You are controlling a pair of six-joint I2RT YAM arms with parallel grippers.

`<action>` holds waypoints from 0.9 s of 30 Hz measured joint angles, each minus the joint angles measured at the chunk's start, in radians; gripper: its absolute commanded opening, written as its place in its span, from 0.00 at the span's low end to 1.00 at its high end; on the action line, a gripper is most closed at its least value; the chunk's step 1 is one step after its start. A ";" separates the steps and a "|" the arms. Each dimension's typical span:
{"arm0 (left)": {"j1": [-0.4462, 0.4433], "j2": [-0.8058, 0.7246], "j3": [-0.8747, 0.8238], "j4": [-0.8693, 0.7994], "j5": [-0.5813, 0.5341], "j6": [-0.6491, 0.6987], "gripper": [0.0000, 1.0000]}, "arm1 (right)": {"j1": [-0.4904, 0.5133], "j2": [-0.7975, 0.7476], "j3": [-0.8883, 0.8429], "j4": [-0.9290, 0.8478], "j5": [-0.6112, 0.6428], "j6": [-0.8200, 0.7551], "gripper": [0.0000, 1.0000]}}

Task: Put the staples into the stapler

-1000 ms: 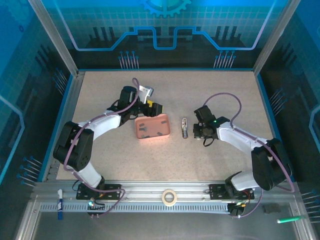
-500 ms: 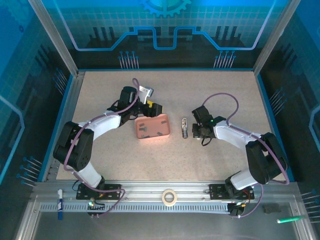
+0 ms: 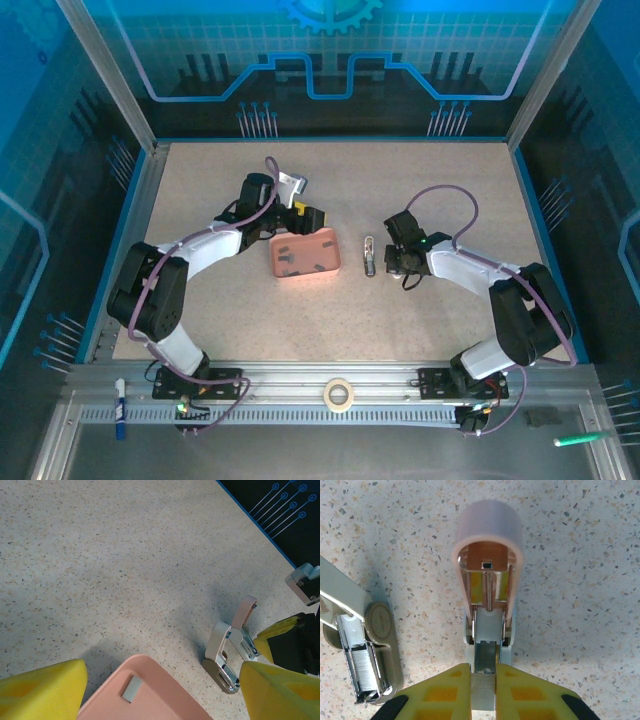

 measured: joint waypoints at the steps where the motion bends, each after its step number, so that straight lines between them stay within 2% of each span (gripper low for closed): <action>1: 0.000 0.000 0.000 0.000 0.000 0.000 0.81 | 0.000 0.000 0.000 0.002 0.003 0.000 0.17; 27: 0.000 0.000 0.000 -0.003 0.000 0.002 0.81 | -0.013 0.027 -0.022 0.039 0.002 0.019 0.17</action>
